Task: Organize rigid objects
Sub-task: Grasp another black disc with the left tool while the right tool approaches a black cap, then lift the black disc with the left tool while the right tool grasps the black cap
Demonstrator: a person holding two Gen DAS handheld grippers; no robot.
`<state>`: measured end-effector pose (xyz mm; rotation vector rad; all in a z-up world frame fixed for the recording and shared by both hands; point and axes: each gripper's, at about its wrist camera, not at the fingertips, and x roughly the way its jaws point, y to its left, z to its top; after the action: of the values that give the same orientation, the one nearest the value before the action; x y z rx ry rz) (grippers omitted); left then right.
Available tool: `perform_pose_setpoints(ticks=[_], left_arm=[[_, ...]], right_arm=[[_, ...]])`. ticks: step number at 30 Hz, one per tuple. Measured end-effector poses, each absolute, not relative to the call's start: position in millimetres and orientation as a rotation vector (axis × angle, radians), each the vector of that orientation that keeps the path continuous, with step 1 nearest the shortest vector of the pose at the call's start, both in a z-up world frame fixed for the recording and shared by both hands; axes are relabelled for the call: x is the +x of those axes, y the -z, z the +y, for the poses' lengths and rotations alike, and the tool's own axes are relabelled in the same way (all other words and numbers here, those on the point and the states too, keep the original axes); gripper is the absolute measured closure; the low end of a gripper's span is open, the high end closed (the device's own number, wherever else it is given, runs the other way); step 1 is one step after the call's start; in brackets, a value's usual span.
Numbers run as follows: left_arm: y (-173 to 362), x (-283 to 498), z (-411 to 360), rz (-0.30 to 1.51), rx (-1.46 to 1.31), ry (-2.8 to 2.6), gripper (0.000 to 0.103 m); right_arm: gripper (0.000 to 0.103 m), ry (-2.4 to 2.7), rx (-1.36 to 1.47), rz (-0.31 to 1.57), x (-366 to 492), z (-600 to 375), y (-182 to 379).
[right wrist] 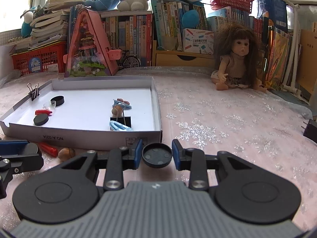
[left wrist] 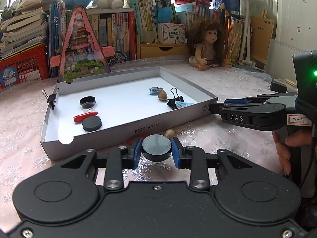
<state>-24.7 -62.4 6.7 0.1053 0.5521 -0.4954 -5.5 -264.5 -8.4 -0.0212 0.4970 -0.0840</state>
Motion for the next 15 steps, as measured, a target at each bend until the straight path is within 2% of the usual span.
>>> perform_pose_setpoints(ticks=[15], left_arm=[[-30.6, -8.9, -41.0, 0.504, 0.042, 0.400, 0.073]], right_arm=[[0.066, 0.073, -0.012, 0.460, 1.3, -267.2, -8.3]])
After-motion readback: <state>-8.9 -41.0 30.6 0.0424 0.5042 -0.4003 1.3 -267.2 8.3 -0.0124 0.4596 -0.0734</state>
